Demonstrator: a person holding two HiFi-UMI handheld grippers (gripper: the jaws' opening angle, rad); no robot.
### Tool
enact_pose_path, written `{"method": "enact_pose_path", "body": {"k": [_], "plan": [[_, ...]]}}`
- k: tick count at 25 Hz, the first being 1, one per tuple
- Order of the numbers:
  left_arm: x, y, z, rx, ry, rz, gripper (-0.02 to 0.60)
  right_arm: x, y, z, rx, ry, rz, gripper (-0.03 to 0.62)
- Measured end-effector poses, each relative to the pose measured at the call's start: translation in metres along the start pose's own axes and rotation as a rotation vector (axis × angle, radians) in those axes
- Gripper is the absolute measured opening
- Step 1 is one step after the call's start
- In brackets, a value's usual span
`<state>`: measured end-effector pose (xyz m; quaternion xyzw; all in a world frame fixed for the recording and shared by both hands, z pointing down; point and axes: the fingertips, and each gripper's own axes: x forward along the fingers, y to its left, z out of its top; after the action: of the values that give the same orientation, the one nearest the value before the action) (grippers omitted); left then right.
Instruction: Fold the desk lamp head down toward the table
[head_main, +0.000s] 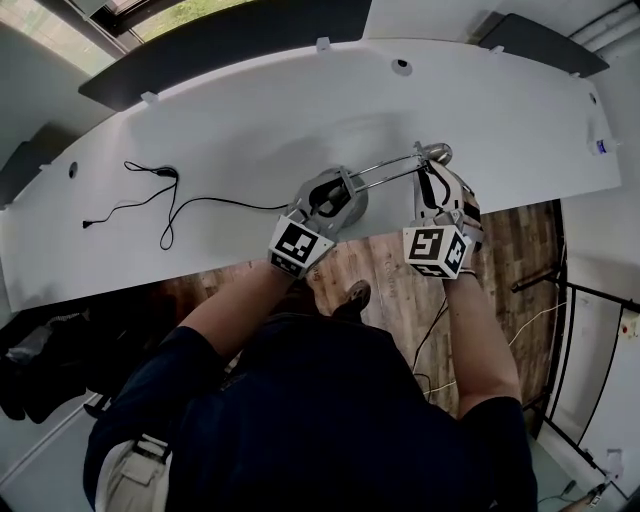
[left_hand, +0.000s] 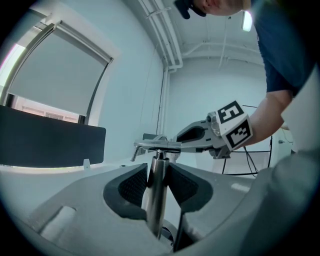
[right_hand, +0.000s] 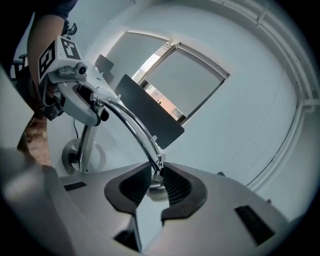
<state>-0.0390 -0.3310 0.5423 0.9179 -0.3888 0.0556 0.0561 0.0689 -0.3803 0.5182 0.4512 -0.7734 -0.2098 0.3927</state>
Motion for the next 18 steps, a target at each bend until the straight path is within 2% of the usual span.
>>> {"method": "enact_pose_path", "body": {"k": [7,13,18], "plan": [[0.002,0.000,-0.001,-0.013,-0.003,0.007,0.127,0.018,0.027,-0.020,0.128,-0.003,0.047,0.075],[0.001,0.002,-0.002,-0.022,-0.005,0.007,0.127,0.030,0.059,-0.028,0.220,0.004,0.155,0.072],[0.001,0.005,-0.005,0.041,0.018,0.003,0.127,0.038,0.084,-0.031,0.315,0.017,0.204,0.067]]}}
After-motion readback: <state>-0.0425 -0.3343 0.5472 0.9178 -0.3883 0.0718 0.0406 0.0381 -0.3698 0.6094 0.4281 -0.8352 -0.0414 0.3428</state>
